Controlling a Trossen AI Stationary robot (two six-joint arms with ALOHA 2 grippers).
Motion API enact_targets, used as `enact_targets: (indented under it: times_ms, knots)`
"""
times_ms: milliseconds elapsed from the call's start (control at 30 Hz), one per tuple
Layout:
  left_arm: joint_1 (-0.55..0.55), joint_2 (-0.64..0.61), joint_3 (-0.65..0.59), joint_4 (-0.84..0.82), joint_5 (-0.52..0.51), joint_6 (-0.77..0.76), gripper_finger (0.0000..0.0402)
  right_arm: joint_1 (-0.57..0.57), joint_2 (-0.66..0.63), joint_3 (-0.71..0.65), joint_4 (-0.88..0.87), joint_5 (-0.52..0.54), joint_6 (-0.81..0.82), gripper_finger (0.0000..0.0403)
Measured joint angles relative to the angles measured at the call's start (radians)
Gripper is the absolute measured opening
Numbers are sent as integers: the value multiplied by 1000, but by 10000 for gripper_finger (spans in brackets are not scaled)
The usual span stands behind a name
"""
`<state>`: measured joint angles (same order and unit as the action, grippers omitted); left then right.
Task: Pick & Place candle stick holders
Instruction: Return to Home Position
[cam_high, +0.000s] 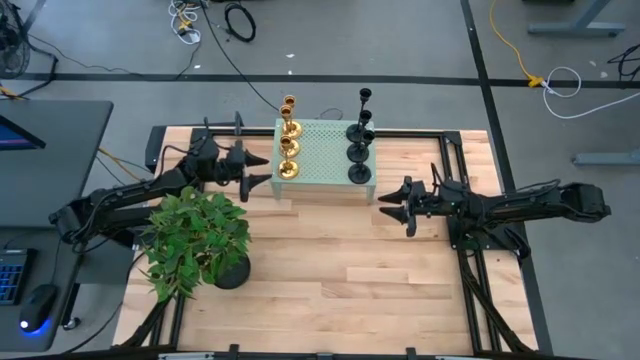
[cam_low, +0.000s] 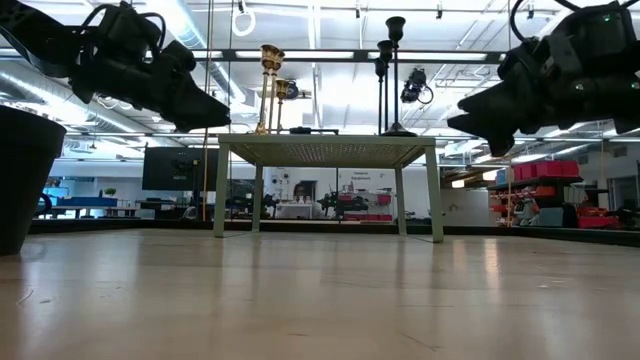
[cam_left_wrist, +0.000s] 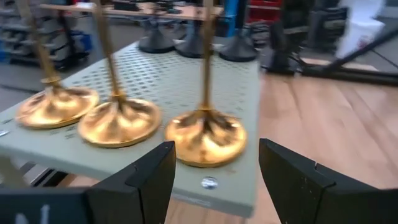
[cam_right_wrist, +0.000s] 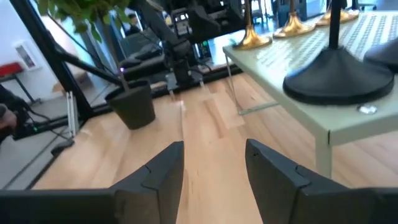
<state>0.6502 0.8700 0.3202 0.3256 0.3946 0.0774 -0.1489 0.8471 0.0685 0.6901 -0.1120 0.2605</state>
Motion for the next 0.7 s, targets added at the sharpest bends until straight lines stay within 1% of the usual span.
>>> enact_targets:
  times_ms: [67,167,267,367,433,500,600,633,700]
  knots:
    - [0,0,0,-8,33,18,231,0,0,0,-14,2,-14,171]
    - [0,0,0,-8,44,32,231,0,0,0,-24,2,-33,171]
    - [0,0,0,-47,22,32,231,0,0,0,-42,3,-34,171]
    - [-2,0,0,-69,-9,-28,231,0,0,0,-62,19,-32,171]
    - [-19,0,-13,-47,-32,-79,231,0,0,0,-62,26,-33,171]
    - [-43,-14,-46,-38,-103,-123,231,0,0,0,-63,26,-33,171]
    - [-93,-76,-133,5,-264,-193,231,0,0,0,-67,26,-33,171]
    - [-114,-99,-176,31,-298,-213,231,0,0,0,-67,26,-33,171]
    - [-148,-155,-252,100,-323,-239,231,0,0,0,-65,26,-33,171]
